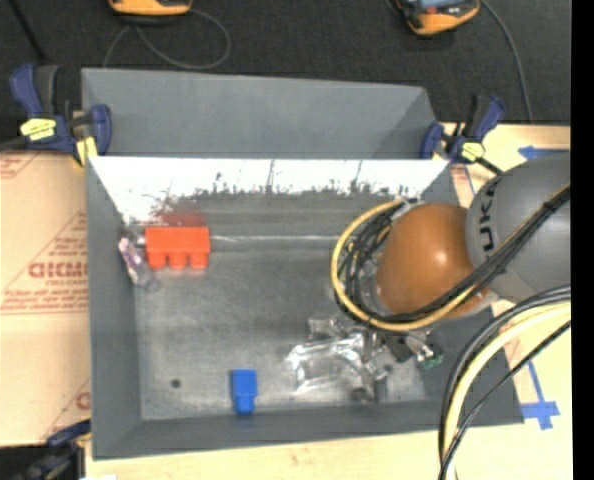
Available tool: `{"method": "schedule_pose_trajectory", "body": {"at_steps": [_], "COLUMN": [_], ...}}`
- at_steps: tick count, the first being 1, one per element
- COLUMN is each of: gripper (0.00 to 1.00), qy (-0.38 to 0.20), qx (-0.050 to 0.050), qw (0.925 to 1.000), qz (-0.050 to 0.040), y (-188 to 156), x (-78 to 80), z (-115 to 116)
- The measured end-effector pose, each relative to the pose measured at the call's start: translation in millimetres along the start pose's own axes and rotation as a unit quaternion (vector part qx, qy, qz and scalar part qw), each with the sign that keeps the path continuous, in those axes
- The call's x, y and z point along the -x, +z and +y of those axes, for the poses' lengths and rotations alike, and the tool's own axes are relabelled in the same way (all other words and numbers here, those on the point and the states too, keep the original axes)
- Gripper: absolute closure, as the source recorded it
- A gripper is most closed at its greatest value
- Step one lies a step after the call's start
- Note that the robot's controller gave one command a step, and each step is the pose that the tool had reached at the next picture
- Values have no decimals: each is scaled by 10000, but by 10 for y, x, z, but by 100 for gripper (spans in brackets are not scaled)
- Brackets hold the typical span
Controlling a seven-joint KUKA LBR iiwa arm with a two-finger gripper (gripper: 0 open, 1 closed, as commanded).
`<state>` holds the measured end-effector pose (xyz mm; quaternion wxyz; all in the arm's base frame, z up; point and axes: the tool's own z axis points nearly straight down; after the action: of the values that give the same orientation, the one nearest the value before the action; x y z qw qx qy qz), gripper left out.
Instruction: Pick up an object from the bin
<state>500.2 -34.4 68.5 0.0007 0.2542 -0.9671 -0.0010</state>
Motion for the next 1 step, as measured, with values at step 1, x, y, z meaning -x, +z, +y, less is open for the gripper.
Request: {"method": "schedule_pose_trajectory", "body": {"at_steps": [1], "gripper": [0], "qy": [-21], "qx": [-9], "qw": [10000], "qz": [-4], "y": [-1], "x": [0], "z": [-12]}}
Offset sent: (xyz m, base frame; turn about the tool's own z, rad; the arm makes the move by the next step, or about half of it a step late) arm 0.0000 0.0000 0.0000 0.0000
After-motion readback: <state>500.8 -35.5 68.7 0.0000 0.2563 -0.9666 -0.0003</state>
